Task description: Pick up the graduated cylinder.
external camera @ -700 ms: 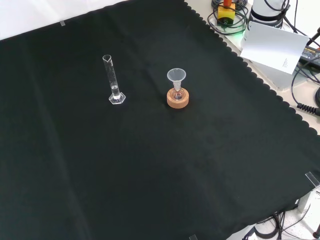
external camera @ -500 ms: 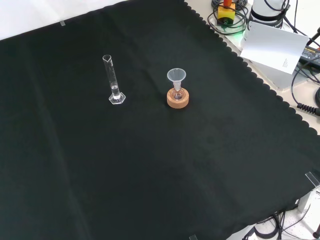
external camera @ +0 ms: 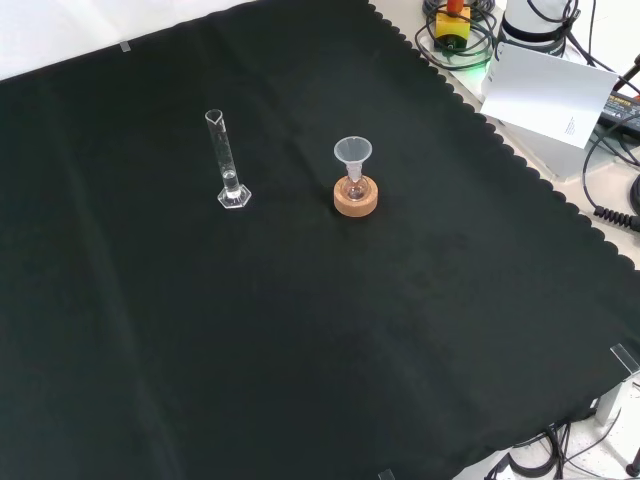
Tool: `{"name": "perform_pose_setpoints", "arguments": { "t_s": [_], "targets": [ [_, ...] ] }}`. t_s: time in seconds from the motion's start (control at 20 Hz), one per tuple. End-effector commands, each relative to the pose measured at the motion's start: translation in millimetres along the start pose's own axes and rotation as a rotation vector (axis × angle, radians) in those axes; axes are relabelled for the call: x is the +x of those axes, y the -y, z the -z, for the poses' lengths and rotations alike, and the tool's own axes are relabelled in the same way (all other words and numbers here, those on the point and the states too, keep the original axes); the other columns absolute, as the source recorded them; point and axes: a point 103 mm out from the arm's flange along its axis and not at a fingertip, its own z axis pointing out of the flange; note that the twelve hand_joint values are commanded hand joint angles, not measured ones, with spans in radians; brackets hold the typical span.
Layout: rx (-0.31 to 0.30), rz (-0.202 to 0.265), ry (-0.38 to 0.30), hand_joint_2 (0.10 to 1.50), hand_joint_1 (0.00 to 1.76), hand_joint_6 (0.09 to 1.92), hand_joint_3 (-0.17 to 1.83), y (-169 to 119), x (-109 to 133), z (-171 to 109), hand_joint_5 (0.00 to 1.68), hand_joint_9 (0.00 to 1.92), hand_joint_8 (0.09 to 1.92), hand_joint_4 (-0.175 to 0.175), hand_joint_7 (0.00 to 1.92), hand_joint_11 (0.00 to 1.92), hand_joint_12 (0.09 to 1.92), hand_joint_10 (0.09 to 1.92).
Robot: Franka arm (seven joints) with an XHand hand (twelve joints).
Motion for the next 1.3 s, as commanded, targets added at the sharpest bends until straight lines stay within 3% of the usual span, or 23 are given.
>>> {"name": "perform_pose_setpoints", "arguments": {
  "t_s": [0.05, 0.3, 0.7, 1.0, 1.3],
  "targets": [
    [0.023, -0.059, 0.012, 1.39, 0.09, 0.09, 0.02, -6.7, -12.0, -16.2, 0.24, 0.47, 0.50, -0.027, 0.00, 0.14, 1.35, 0.09],
    [0.032, -0.068, -0.004, 1.39, 0.10, 0.09, 0.01, -25.9, -32.4, -47.8, 0.25, 0.47, 0.51, -0.028, 0.01, 0.14, 1.35, 0.09],
    [0.005, -0.039, -0.061, 1.35, 0.24, 0.09, -0.01, -100.7, -77.2, -99.7, 0.29, 0.50, 0.53, -0.038, 0.06, 0.17, 1.35, 0.09],
    [0.030, -0.006, -0.121, 1.34, 0.29, 0.09, -0.02, -147.7, -91.3, -148.5, 0.31, 0.32, 0.55, -0.042, 0.07, 0.17, 1.36, 0.55],
    [0.069, 0.018, -0.167, 1.31, 0.33, 0.09, -0.03, -168.7, -88.9, -193.0, 0.33, 0.33, 0.58, -0.045, 0.11, 0.17, 1.36, 0.63]
  ]
}}
